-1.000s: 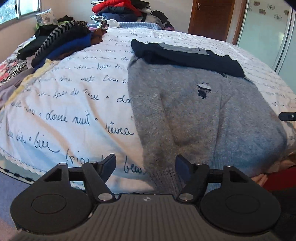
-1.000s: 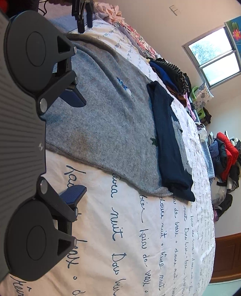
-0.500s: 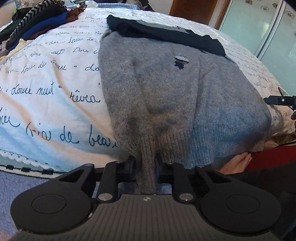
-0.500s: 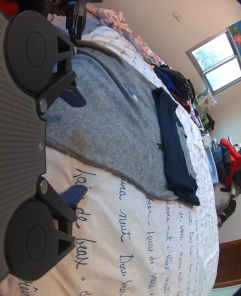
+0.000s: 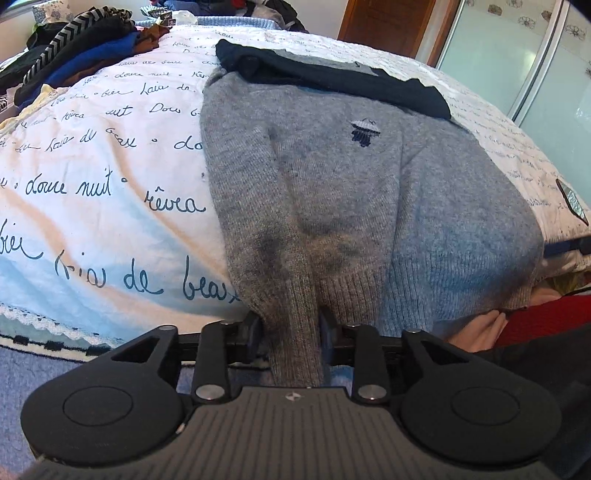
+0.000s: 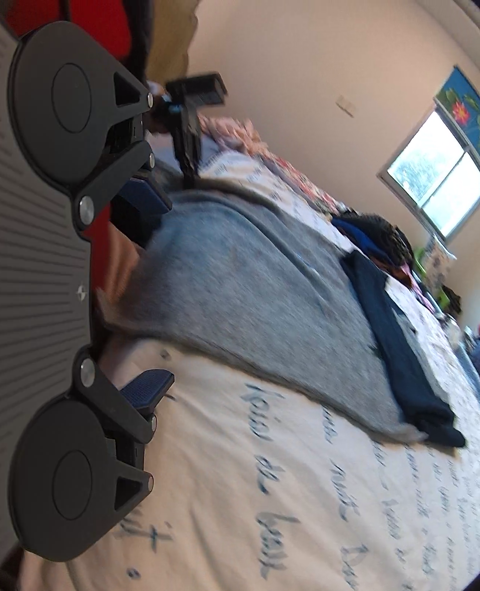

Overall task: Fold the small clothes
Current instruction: 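Grasp the grey hem with the right tool beside the left tool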

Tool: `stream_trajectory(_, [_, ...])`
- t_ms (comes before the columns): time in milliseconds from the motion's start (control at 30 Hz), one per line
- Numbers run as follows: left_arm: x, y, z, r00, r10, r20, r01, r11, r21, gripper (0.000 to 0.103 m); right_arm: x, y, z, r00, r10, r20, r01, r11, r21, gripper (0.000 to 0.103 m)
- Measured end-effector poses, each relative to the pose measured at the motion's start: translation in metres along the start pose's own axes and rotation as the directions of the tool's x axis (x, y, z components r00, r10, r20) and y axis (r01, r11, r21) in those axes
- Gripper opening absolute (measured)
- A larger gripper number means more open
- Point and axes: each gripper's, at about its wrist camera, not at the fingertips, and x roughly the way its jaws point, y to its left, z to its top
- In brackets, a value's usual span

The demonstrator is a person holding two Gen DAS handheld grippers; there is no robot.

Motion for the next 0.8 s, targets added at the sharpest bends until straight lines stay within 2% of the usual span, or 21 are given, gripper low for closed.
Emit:
stream_trajectory(67, [0.001,-0.001,0.001,1.000,-0.002,-0.007,0.002,1.000,-0.003,0.028,0.010,-0.005,-0.002,0.999,0.023,-0.025,-0.022,0.999,0.031,0.091])
stream_trajectory(100, [0.001,-0.002,0.002,1.000,-0.008,-0.013,0.008,1.000,-0.001,0.014,0.014,-0.005,-0.002,0.999,0.037,-0.033,-0.036,0.999,0.036,0.091])
stream_trajectory(167, [-0.001,-0.003,0.003,1.000,-0.006,-0.028,0.007,1.000,0.007,0.013,0.021,0.000,0.000,0.997,0.050,-0.055,-0.049,0.999,0.016,0.089])
stream_trajectory(200, [-0.003,-0.005,0.004,1.000,-0.001,-0.030,0.002,1.000,0.020,0.013,0.026,0.002,0.000,0.996,0.042,-0.076,-0.041,0.999,0.008,0.084])
stream_trajectory(267, [-0.008,-0.006,0.004,1.000,0.000,-0.024,0.001,0.999,0.040,0.012,0.039,0.000,-0.001,0.992,0.013,-0.127,-0.011,1.000,0.017,0.059])
stream_trajectory(300, [-0.011,-0.007,0.005,1.000,-0.001,-0.018,0.002,0.999,0.047,0.012,0.045,-0.002,-0.002,0.989,0.000,-0.150,0.004,1.000,0.026,0.036])
stream_trajectory(333, [-0.015,-0.008,0.005,1.000,0.000,-0.010,0.000,0.998,0.055,0.012,0.052,-0.005,-0.006,0.986,-0.020,-0.168,0.024,0.999,0.022,0.020])
stream_trajectory(367, [-0.019,-0.009,0.006,1.000,0.003,0.001,-0.003,0.998,0.062,0.012,0.054,-0.004,-0.007,0.984,-0.030,-0.177,0.032,0.999,0.010,0.016])
stream_trajectory(500, [-0.039,-0.010,0.016,0.997,-0.012,0.072,0.008,0.999,0.053,0.012,0.045,0.013,-0.008,0.989,-0.043,-0.143,0.036,0.998,-0.051,0.007])
stream_trajectory(633, [-0.053,-0.014,0.028,0.991,-0.015,0.134,0.010,0.999,0.041,0.012,0.031,0.031,-0.002,0.995,-0.049,-0.083,0.042,0.995,-0.090,0.006])
stream_trajectory(800, [-0.050,-0.018,0.042,0.988,0.002,0.155,-0.006,1.000,0.023,0.012,0.011,0.038,0.014,0.998,-0.056,0.026,0.058,0.994,-0.094,0.006])
